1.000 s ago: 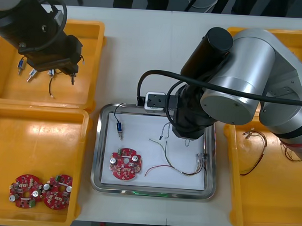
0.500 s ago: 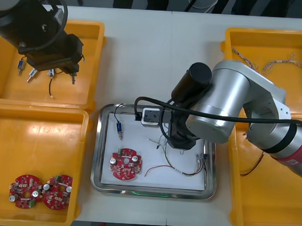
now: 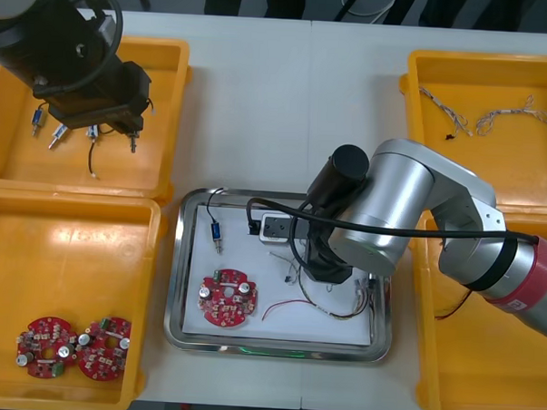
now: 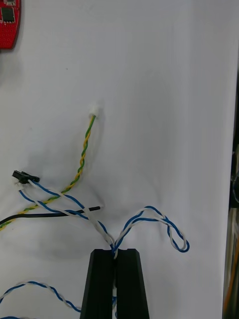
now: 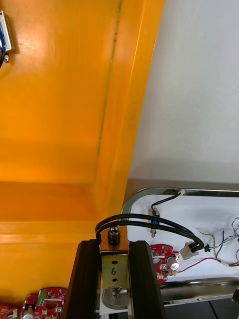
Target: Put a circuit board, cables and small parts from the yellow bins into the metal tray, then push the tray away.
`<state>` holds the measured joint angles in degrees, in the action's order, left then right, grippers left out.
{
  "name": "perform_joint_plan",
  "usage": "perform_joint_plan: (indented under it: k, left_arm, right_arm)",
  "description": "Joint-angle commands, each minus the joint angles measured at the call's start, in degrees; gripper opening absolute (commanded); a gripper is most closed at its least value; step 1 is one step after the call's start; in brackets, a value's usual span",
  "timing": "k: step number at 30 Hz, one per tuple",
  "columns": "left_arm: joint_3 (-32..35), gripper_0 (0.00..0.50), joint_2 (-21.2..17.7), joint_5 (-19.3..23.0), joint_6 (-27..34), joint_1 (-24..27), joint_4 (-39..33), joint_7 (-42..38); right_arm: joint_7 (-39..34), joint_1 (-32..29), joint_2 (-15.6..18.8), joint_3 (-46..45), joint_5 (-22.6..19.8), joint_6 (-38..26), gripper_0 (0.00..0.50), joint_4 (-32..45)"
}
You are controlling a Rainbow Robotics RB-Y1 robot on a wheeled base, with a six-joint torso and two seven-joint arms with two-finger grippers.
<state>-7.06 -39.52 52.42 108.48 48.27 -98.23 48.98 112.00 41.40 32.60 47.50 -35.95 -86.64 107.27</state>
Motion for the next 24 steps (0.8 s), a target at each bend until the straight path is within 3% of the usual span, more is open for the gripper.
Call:
perform_joint_plan:
  k: [1, 2, 4, 5, 11, 24]
  left_arm:
    - [0.5, 0.000, -1.0, 0.0, 0.6, 2.6, -1.9, -5.1]
    - [0.5, 0.000, -1.1, 0.0, 0.6, 2.6, -1.8, -5.1]
    - [0.5, 0.000, -1.0, 0.0, 0.6, 2.6, -1.9, -5.2]
    - [0.5, 0.000, -1.1, 0.0, 0.6, 2.6, -1.9, -5.2]
    - [0.5, 0.000, -1.1, 0.1, 0.6, 2.6, -1.8, -5.4]
    - [0.5, 0.000, -1.0, 0.1, 0.6, 2.6, -1.9, -5.9]
  right_arm:
    - [-1.3, -0.7, 0.8, 0.7, -0.2, 0.2, 0.146, 0.7]
    - [-1.3, -0.7, 0.8, 0.7, -0.2, 0.1, 0.181, 0.7]
    - [-1.7, -0.7, 0.8, 0.7, 0.2, 0.0, 0.454, 0.8]
    - [-1.8, -0.7, 0.8, 0.7, 0.4, 0.0, 0.486, 1.0]
    - [-2.5, -0.7, 1.0, -0.6, 1.1, -2.2, 0.500, 3.6]
    - [-3.2, -0.6, 0.8, -10.6, -1.8, -15.0, 0.500, 13.8]
